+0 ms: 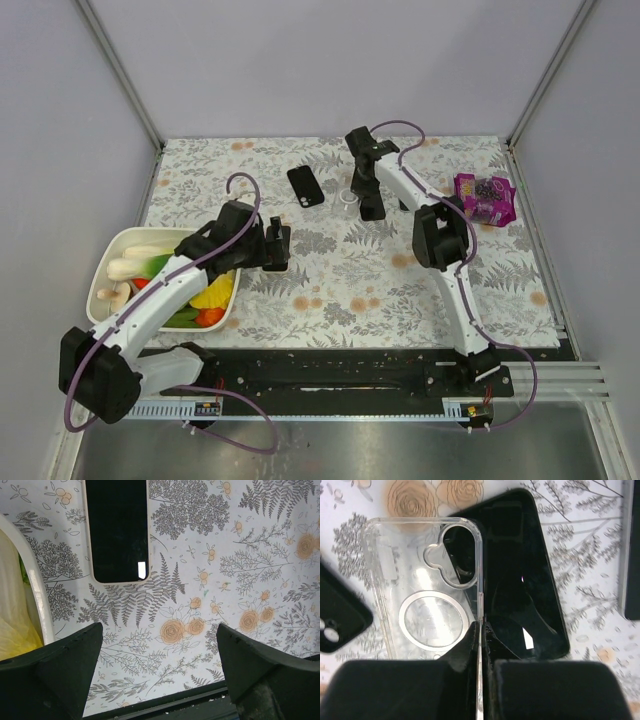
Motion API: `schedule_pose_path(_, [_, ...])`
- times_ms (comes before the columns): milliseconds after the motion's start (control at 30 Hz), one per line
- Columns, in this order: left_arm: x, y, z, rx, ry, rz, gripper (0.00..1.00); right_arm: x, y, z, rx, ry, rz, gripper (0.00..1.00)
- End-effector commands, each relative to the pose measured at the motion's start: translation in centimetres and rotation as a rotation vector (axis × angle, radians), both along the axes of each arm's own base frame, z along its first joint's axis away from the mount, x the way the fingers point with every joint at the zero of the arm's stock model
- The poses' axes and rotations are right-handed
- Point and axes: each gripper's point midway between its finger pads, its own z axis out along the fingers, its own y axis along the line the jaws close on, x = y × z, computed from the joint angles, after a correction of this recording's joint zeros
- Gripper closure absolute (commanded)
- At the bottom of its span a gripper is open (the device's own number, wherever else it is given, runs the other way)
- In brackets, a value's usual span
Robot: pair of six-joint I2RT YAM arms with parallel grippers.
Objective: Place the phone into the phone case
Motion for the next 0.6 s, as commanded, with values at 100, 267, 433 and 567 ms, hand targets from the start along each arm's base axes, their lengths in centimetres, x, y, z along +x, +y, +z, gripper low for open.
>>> schedule_pose_path(100, [0.2,-1.6,0.6,-0.138,-0.053,0.018,0.01,-3.0,0.4,9.6,0.139,-0.128,0.105,1.00])
schedule_pose_path(267, [0.3,-1.9,0.4,-0.153,-0.052,0.014,0.01,-7.5,1.3,10.4,0.288,-0.126,0.160,1.00])
schedule_pose_path(433, [0.1,-2.6,-0.4,-0.164,-0.030,0.000,0.01,-12.1,1.4,8.5,0.334,-0.071,0.201,1.00])
schedule_pose_path(567, [-0.2,-3.2,-1.0,-0.168,-0.017,-0.014,0.01,-15.9,1.9,6.2,0.338,-0.025,0.251,1.00])
